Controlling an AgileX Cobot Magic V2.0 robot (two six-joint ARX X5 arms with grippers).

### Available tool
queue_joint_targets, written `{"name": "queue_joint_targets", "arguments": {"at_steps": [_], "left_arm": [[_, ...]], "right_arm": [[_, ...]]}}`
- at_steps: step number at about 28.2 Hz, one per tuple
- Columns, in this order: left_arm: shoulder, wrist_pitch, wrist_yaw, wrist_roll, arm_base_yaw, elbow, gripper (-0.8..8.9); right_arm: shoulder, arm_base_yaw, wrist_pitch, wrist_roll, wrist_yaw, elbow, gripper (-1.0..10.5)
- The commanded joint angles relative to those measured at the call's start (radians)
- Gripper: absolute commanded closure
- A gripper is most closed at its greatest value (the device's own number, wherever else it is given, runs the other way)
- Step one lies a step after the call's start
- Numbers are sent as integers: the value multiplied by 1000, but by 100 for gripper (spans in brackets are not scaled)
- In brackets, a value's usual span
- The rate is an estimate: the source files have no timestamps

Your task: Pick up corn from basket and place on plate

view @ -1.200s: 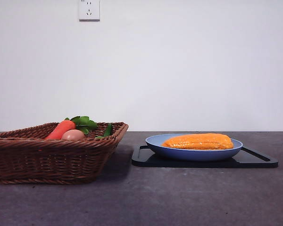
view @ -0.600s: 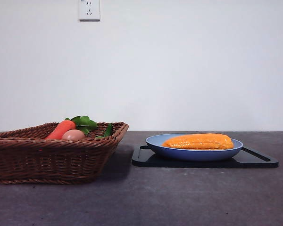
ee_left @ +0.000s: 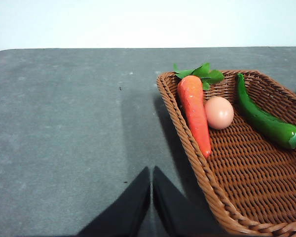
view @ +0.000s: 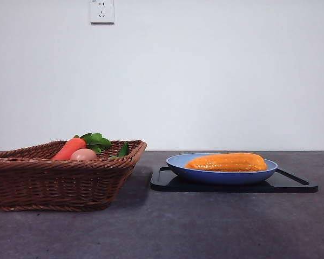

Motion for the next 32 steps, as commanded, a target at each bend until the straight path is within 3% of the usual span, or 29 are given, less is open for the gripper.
{"name": "queue_joint_targets", "arguments": {"at_steps": [1, 7, 15, 26, 32], "left_arm": [[-2, -14, 0, -9, 2, -23, 806], [-2, -14, 0, -9, 2, -23, 806], [-2, -14, 0, -9, 2, -23, 806], [-2, -14, 0, -9, 2, -23, 806], [-2, -13, 0, -9, 2, -23, 806]], "right_arm": [[-53, -8, 77, -7, 13, -108, 944], [-144, -6, 211, -8, 14, -318, 944], [-240, -6, 219, -3, 13, -468, 944], [-277, -6, 60, 31, 13, -500, 944], [-277, -6, 69, 56, 14, -500, 944]]}}
